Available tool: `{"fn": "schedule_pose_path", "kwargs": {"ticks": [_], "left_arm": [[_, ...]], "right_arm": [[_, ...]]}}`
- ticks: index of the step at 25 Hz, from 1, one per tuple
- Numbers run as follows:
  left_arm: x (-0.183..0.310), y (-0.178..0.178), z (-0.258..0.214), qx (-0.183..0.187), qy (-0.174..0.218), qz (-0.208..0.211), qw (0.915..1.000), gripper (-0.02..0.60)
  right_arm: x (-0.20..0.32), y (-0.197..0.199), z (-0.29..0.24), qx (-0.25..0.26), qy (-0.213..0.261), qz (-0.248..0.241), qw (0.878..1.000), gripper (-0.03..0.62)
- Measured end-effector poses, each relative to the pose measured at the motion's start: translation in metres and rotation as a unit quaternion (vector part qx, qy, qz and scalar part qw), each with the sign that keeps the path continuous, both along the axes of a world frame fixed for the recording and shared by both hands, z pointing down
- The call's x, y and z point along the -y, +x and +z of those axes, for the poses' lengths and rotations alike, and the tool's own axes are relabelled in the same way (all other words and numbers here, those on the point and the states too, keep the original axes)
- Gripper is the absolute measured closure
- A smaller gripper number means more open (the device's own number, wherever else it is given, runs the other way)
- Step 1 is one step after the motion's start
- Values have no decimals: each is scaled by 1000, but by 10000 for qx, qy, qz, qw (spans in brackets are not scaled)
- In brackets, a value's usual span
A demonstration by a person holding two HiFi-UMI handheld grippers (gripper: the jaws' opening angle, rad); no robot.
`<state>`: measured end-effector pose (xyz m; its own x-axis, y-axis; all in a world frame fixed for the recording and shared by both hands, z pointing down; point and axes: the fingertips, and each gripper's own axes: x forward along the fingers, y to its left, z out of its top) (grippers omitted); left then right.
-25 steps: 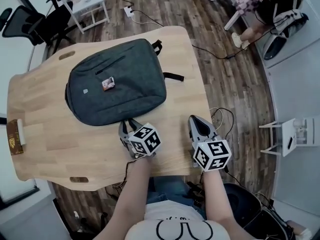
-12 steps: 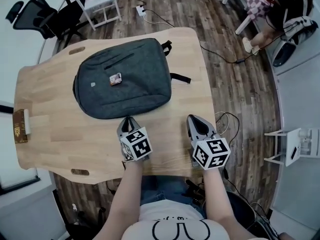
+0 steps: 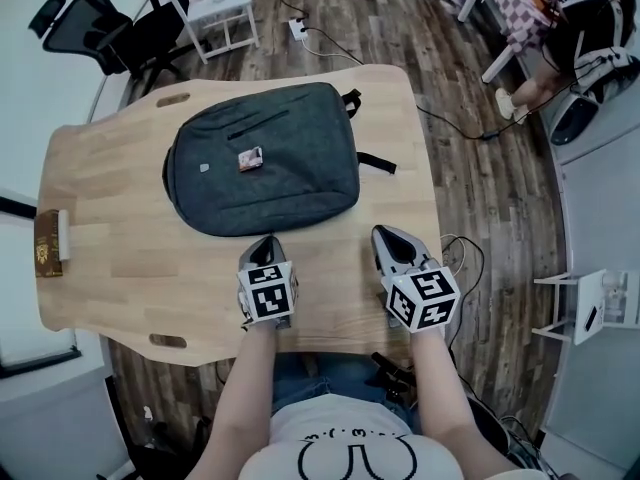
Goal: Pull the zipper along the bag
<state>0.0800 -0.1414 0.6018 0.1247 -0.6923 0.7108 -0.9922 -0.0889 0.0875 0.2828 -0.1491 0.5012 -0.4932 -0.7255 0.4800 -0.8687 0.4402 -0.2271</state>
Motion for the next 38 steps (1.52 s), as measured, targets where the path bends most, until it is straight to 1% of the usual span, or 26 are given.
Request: {"fn": "schedule_pose_path", "kwargs": {"ticks": [2, 4, 7, 8, 10, 12, 14, 15, 17, 19, 21, 23, 25, 26, 28, 30, 32, 33, 34, 36, 38], "left_arm": [[-2, 2, -2, -5, -22, 187, 9998, 565], [-4, 2, -1, 81, -58, 437, 9990, 563], [-7, -1, -4, 399, -102, 885, 9952, 563], [-8, -2, -5, 548, -74, 1044, 9930, 563], [-10, -3, -9, 805, 20, 1310, 9881, 563], [-11, -7, -15, 928, 133, 1425, 9854, 563], [-6, -11, -21, 900, 190, 1460, 9850, 568], [-3, -12, -23, 833, 159, 1507, 9849, 568], [1, -9, -21, 592, 0, 1688, 9839, 568], [1, -1, -16, 267, -160, 1892, 9814, 568], [-3, 1, -12, 119, -170, 1947, 9806, 566], [-10, 1, -7, 83, -145, 1914, 9814, 565], [-17, 1, -1, -98, -170, 1789, 9837, 561], [-18, 2, 2, -201, -177, 1677, 9855, 550], [-18, 3, 9, -278, -194, 1456, 9888, 478], [-14, 3, 17, -149, -209, 1256, 9917, 448], [-7, 1, 25, 27, -192, 923, 9955, 445], [-4, -1, 28, 58, -193, 705, 9973, 445], [0, -1, 31, 29, -204, 481, 9986, 445], [6, -1, 33, -155, -210, 107, 9996, 445], [12, 2, 32, -343, -164, -101, 9992, 445]], "right_arm": [[11, -15, -5, -77, 118, -159, 9998, 542], [25, -37, -9, -163, 221, -377, 9989, 542], [50, -71, -5, -510, 331, -706, 9956, 542], [57, -79, 2, -692, 307, -791, 9940, 542], [65, -89, 22, -1081, 71, -926, 9898, 542], [66, -92, 40, -1303, -183, -1000, 9863, 542], [66, -94, 46, -1359, -354, -1002, 9850, 542], [65, -94, 48, -1382, -465, -986, 9844, 542], [64, -95, 51, -1432, -632, -952, 9831, 542], [64, -95, 53, -1431, -678, -952, 9828, 542], [64, -96, 53, -1409, -686, -977, 9828, 542], [64, -97, 52, -1398, -697, -991, 9827, 542], [64, -97, 52, -1388, -688, -992, 9829, 542], [64, -96, 52, -1387, -678, -993, 9830, 542], [64, -96, 53, -1383, -665, -986, 9832, 542], [63, -96, 53, -1374, -651, -967, 9836, 542], [63, -95, 53, -1369, -623, -945, 9841, 542], [63, -95, 53, -1368, -610, -936, 9843, 542], [63, -95, 53, -1364, -599, -929, 9845, 542], [63, -96, 53, -1357, -584, -924, 9847, 542], [63, -97, 53, -1370, -560, -954, 9844, 542]]}}
